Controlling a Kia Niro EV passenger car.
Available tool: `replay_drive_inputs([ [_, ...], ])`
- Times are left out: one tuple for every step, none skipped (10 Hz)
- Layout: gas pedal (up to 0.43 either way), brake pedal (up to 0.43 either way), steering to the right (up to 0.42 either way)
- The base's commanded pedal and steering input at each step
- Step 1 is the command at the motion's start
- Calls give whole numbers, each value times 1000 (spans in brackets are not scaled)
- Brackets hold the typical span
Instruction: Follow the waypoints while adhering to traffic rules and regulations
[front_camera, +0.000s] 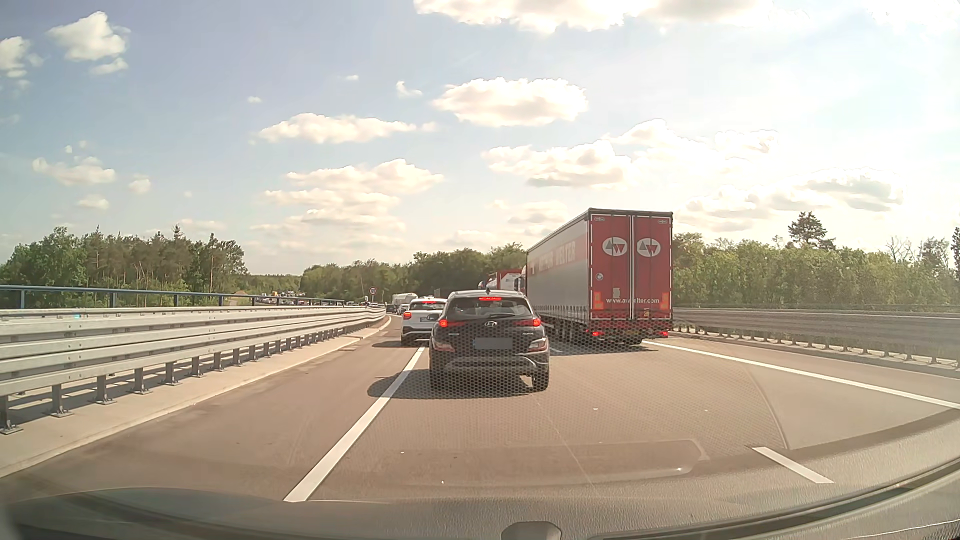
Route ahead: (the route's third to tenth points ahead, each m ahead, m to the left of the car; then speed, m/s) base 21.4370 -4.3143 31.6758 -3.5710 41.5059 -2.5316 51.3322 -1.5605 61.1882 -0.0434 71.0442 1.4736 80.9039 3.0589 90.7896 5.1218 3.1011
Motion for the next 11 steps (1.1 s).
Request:
replay_drive_inputs([
  [0, 165, -11],
  [0, 177, -11],
  [0, 183, -11],
  [0, 207, -11],
  [0, 220, -11],
  [0, 220, -11],
  [0, 226, -11],
  [0, 226, -11],
  [0, 226, -11],
  [0, 226, -11],
  [0, 226, -11],
])
